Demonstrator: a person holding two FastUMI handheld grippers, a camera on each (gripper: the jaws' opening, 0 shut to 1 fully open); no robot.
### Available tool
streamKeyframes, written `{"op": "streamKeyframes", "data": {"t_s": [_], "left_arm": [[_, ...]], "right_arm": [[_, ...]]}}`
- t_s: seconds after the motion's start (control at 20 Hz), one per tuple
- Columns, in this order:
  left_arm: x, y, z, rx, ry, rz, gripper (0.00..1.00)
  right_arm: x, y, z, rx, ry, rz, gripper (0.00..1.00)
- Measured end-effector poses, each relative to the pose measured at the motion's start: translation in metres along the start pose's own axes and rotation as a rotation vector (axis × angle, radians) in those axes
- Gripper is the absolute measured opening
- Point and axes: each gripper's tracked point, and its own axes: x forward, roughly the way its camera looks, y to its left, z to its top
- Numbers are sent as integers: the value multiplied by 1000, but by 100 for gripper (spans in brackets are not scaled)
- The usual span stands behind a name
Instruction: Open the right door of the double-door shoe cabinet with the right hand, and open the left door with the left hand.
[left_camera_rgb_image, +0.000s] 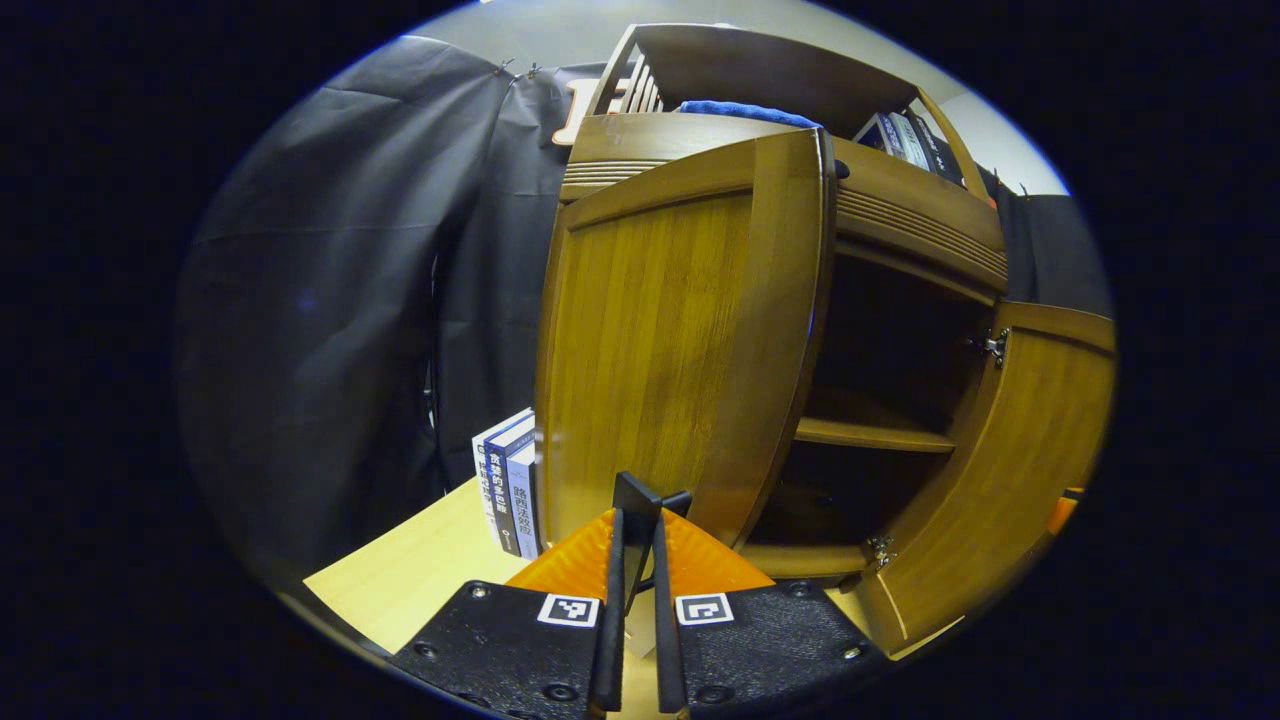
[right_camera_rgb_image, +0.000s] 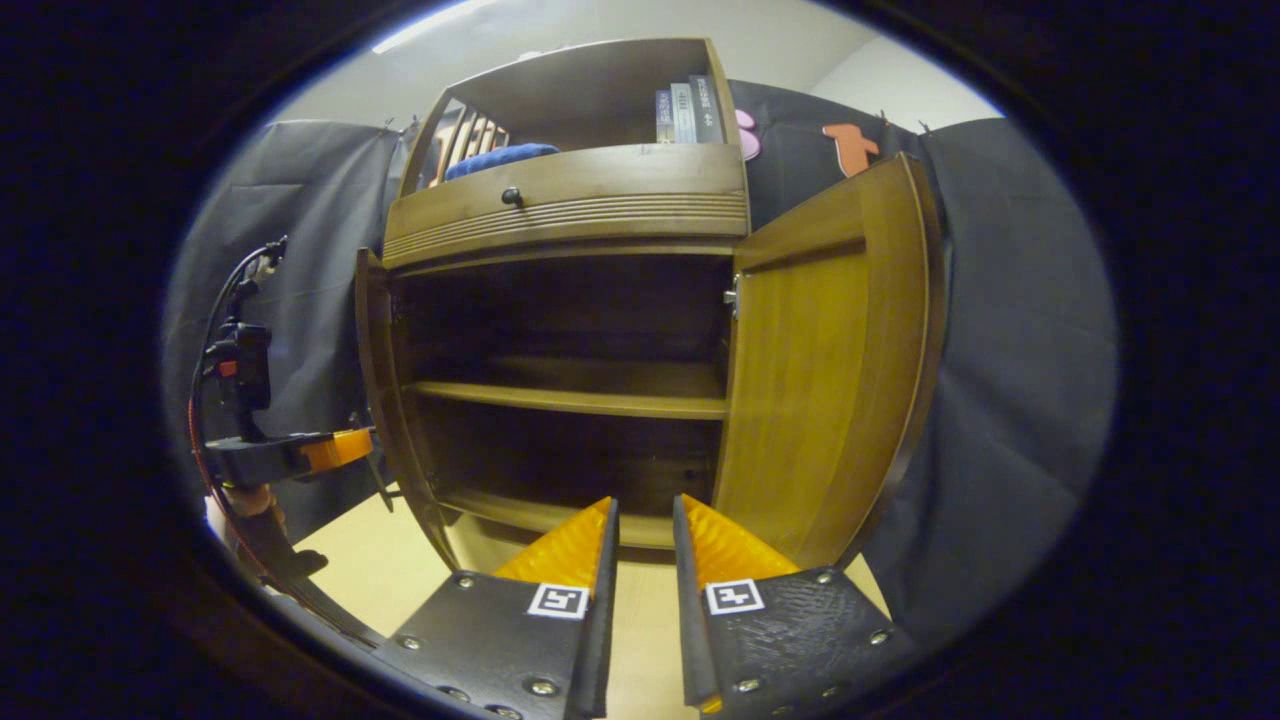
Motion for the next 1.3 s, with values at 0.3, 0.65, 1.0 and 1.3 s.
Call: {"op": "streamKeyframes", "data": {"t_s": [0.3,0.65,1.0,1.3], "left_arm": [[-16,32,2,-9,-9,60,6],[-28,62,5,-32,-21,52,4],[-32,86,10,-11,-43,-8,4],[-31,117,15,-7,-53,-5,4]], "right_arm": [[4,23,-5,-12,9,73,28],[15,42,-6,-10,14,117,28],[23,51,-8,-11,25,128,29],[32,58,-8,-8,28,143,34]]}}
